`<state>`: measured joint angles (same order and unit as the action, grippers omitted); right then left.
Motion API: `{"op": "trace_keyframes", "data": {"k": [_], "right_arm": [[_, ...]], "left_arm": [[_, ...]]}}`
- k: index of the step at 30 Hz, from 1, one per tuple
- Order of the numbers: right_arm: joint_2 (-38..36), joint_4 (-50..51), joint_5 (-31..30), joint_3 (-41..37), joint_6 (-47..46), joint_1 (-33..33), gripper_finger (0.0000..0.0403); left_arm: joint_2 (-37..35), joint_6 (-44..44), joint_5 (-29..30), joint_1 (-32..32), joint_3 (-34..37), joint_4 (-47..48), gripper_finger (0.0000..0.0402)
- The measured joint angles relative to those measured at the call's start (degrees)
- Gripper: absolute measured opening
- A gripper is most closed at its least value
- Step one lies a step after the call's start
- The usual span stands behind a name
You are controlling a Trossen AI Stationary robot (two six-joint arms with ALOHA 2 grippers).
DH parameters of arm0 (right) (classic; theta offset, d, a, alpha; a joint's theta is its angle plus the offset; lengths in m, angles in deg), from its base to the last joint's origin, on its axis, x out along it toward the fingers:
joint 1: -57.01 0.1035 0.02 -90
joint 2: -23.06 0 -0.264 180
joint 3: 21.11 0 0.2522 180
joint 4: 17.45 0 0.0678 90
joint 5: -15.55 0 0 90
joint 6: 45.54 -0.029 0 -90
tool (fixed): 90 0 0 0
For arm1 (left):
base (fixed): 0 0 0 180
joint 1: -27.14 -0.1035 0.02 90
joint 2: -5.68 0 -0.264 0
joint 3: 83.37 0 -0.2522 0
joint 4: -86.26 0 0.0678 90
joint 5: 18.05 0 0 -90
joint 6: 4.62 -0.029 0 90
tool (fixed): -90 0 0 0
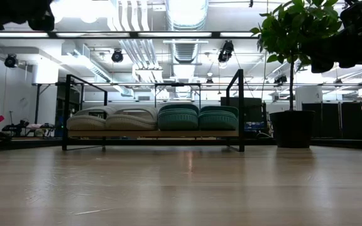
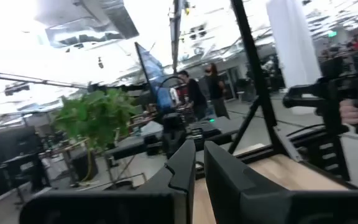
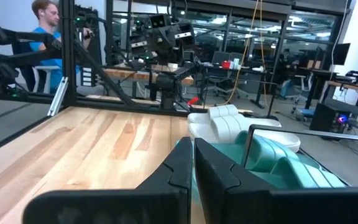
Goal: Pick and place slides into the shelf
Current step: Return to Home Position
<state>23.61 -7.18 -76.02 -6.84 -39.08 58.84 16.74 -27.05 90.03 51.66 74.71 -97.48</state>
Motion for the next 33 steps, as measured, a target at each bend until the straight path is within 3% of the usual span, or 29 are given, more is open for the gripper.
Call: {"op": "trace_keyframes", "data": {"k": [7, 12, 18, 23, 33], "right_arm": [[0.0, 0.0, 0.0, 0.0, -0.6, 0.0, 0.0008], [0.0, 0.0, 0.0, 0.0, -0.4, 0.0, 0.0008], [0.0, 0.0, 0.0, 0.0, 0.6, 0.0, 0.0008], [0.0, 0.0, 0.0, 0.1, 0.5, 0.0, 0.0008], [0.0, 0.3, 0.0, 0.1, -0.7, 0.0, 0.0008]], "left_arm": [[1.7, 3.0, -4.2, -9.9, 1.9, -1.9, 0.0019], [4.2, 6.8, -13.8, -17.0, 2.0, -2.0, 0.0019], [8.4, 9.8, -14.6, -22.9, 2.1, -2.6, 0.0019], [8.6, 10.1, -14.6, -24.2, 2.1, 0.7, 0.0019], [-0.1, 12.1, -14.5, -24.0, 1.9, 11.8, 0.0019]]}}
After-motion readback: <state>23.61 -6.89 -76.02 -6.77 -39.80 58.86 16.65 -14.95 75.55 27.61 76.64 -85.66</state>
